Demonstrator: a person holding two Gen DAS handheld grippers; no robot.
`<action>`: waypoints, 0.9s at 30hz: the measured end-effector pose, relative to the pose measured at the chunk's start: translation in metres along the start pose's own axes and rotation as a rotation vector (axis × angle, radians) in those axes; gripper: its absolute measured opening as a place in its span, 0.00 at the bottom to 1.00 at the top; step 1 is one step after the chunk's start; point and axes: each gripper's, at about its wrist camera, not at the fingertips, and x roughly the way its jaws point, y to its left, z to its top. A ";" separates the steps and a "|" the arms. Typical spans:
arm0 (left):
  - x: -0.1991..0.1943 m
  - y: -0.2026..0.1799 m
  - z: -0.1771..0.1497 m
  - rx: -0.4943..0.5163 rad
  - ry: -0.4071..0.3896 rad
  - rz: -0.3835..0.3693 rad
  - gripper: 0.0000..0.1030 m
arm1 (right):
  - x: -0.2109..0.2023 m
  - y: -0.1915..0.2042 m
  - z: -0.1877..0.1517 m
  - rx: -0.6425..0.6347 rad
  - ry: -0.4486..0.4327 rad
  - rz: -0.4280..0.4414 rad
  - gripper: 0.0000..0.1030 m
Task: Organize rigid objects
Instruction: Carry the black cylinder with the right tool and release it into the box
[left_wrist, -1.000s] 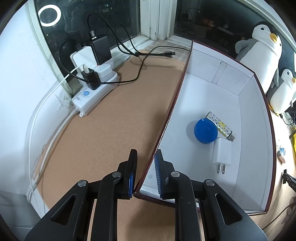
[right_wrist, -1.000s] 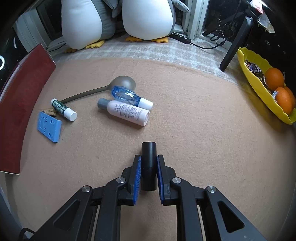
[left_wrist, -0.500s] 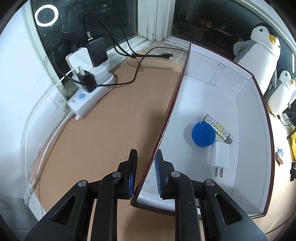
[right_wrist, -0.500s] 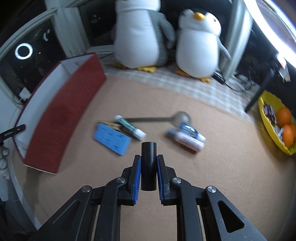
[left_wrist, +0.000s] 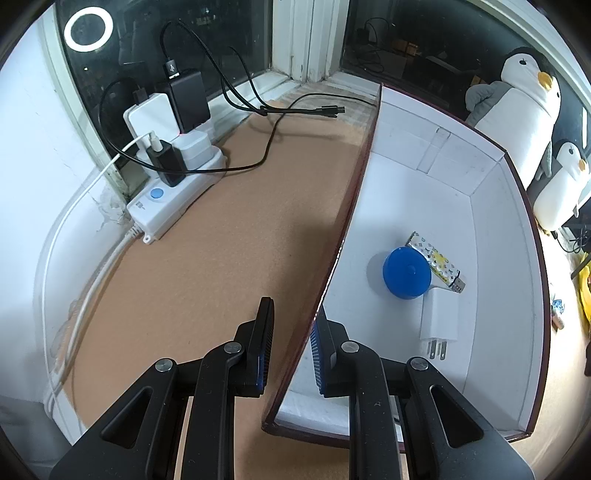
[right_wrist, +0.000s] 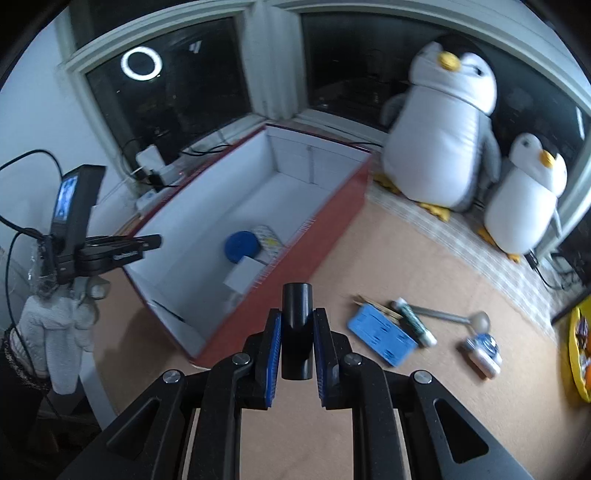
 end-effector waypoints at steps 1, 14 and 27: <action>0.000 0.000 0.000 0.000 0.000 -0.001 0.17 | 0.003 0.006 0.003 -0.013 0.001 0.006 0.14; 0.009 0.000 0.004 0.001 -0.003 -0.023 0.16 | 0.046 0.062 0.026 -0.119 0.063 0.057 0.14; 0.012 -0.001 0.006 0.003 -0.014 -0.047 0.11 | 0.077 0.077 0.032 -0.153 0.124 0.056 0.14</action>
